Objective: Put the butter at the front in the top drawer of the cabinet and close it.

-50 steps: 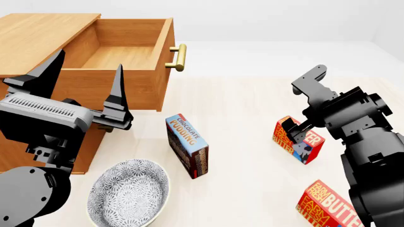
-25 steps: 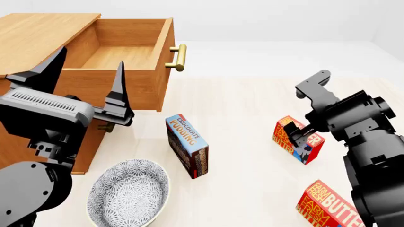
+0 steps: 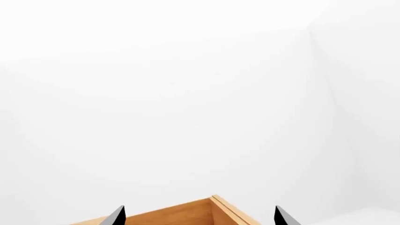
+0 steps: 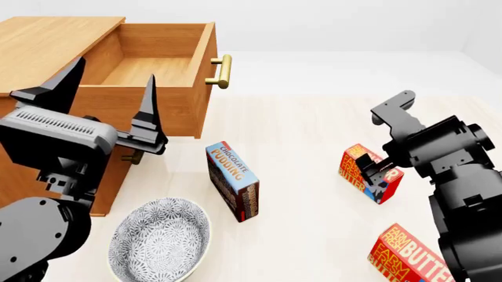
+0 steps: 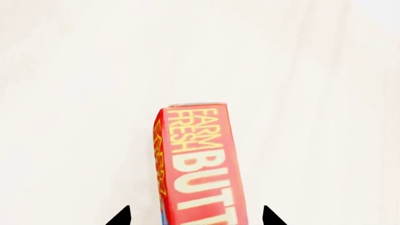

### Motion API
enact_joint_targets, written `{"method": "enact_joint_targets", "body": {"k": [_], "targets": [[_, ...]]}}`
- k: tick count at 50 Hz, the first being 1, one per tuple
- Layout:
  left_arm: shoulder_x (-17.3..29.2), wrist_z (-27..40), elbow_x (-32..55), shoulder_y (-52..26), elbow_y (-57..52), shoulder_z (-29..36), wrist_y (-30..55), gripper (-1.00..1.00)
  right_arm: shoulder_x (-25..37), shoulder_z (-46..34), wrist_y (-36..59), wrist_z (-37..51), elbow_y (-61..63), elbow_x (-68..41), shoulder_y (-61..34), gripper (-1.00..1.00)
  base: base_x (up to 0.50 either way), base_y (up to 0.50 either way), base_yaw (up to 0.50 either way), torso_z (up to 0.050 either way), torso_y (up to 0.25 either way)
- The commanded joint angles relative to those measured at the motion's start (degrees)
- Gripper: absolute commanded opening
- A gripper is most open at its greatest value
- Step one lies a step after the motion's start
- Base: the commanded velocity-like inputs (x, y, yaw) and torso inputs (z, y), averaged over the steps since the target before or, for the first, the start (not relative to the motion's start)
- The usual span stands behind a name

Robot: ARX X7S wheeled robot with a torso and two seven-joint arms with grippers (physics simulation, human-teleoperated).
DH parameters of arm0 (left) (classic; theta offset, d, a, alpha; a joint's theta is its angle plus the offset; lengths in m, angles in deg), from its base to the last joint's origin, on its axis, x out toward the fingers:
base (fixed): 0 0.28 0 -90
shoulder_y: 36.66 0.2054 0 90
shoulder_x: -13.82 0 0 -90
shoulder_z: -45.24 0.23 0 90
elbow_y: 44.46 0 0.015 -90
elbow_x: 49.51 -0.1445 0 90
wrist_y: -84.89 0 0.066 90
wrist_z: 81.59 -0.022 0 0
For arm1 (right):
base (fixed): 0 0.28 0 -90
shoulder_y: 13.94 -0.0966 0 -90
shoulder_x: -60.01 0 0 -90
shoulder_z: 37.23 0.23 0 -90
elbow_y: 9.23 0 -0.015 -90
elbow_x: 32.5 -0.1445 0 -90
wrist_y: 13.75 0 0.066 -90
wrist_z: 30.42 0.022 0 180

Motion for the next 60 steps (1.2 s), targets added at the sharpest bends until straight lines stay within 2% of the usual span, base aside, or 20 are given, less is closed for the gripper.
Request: {"method": "enact_joint_targets", "body": {"k": [1,33,60], "targets": [[-0.17,-0.53,0.59,0.05,0.25,-0.29,0.05,1.0,0.02,0.51,0.16,0.33,0.0,-0.02,0.28,1.0,0.0,0.0,0.0,0.0,0.0],[-0.93,-1.22,0.6,0.27,0.95,-0.79,1.12,1.0,0.37,1.03,0.0,0.41,0.0,0.17,0.61,1.0,0.0,0.0,0.0,0.0,0.0],[-0.98,-1.62,0.83,0.71,0.97,-1.57,0.81,1.0,0.64,1.0,0.14,0.26,0.01,0.34,0.44,1.0,0.0,0.0,0.0,0.024,-0.102]]}}
